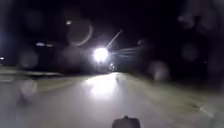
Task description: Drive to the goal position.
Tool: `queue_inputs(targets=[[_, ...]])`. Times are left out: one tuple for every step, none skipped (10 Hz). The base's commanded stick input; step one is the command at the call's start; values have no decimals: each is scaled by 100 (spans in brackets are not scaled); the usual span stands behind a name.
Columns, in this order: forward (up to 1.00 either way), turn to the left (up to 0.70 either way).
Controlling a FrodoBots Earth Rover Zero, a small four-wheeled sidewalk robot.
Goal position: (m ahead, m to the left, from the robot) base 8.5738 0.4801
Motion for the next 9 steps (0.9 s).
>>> queue_inputs(targets=[[100,9],[100,16],[100,20],[100,20],[100,20],[100,20],[100,21],[100,20],[100,19]])
